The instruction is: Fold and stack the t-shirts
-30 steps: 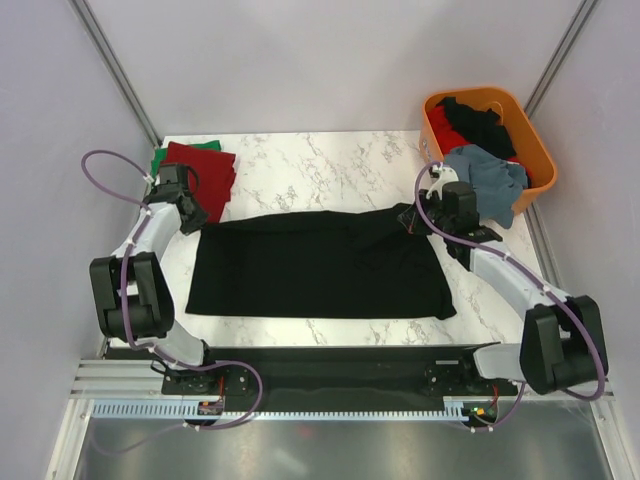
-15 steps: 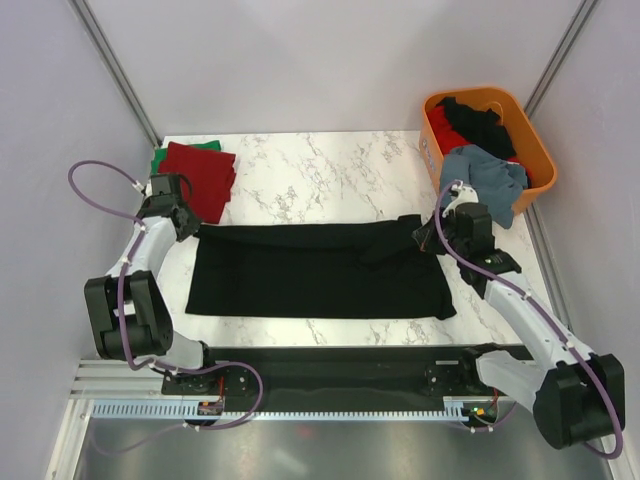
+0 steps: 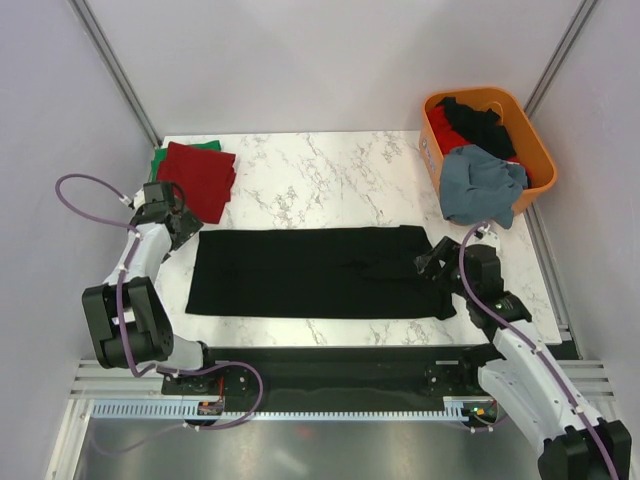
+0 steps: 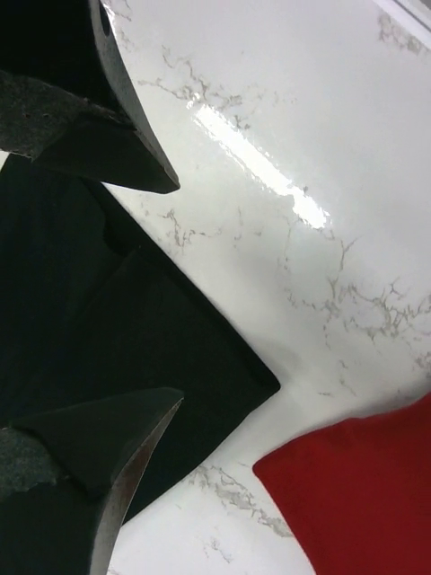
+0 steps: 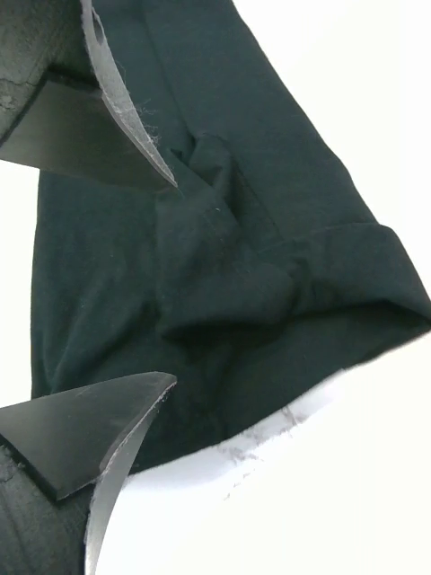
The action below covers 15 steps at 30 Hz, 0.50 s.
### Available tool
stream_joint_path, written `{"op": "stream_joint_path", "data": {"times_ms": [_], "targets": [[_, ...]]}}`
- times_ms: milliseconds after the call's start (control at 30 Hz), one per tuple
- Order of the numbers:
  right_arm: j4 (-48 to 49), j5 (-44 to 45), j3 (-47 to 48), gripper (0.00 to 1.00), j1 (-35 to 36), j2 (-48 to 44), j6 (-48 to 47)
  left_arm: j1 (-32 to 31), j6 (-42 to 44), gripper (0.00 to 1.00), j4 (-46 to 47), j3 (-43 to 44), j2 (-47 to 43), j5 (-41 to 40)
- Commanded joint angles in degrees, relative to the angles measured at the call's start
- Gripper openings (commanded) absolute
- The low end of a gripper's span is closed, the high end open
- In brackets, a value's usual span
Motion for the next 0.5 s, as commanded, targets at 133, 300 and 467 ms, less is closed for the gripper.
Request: {"op": "stream_joint_path", "data": {"times_ms": [133,300,467], "targets": [[-1.3,-0.6,5.9,0.85,0.6,3.2,2.0,-1.8,0.7,0.92,-0.8,0.8,-4.8,-1.6],[1.1,2.8,8.3,0.85,10.6,11.3,6.3,-16.6,1.8,0.91,-0.5,0.3,-5.5,-3.8],[1.0,4.0,11.5,0.86,16.1,27.2,11.6,-21.7,-0.9,0.88,-1.0,-2.7,-0.5,0.6]]}}
